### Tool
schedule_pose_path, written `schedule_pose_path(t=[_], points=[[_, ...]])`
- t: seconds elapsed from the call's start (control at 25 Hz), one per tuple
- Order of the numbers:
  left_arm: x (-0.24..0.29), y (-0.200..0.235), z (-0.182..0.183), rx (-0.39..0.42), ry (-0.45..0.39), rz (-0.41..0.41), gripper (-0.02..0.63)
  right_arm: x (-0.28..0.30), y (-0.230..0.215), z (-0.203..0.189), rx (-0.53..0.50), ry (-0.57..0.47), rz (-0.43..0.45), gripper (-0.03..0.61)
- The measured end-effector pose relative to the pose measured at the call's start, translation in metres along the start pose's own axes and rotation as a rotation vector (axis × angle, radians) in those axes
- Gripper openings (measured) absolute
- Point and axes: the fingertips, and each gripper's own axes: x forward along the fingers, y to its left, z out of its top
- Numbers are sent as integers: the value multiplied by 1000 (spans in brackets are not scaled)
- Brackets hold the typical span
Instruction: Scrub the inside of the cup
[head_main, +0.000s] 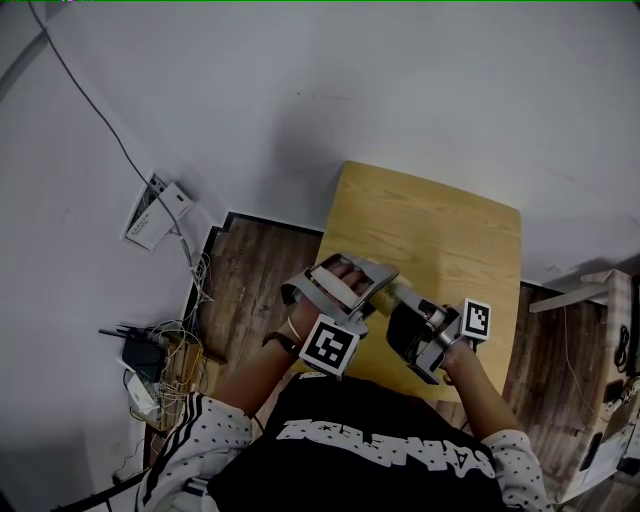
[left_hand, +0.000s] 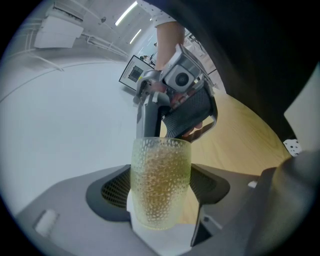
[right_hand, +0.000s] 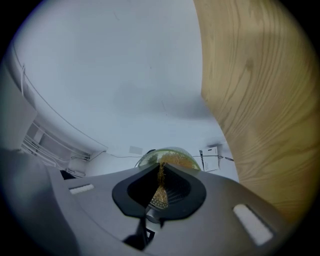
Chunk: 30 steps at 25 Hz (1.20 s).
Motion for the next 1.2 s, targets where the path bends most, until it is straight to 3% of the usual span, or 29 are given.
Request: schedule_pose_path(t=[0.16,0.64,0.84,1.0,1.2], points=[[1,-1,0,-19,6,2,360,0,-1,-1,-40,15,-29,26],[1,3,8,-99,-33,22,360,0,0,-11,-331,127,-165,26],[-2,4,8,-129,-43,12,360,6,4,-18,-515,187,-230,26],[-3,1,8,-153,-46,-1,360,9,2,-26,-566,202,-265,26],[-1,-3,7,-191,-60,-15,360,8,-5,-30,-791,283,-357,26]])
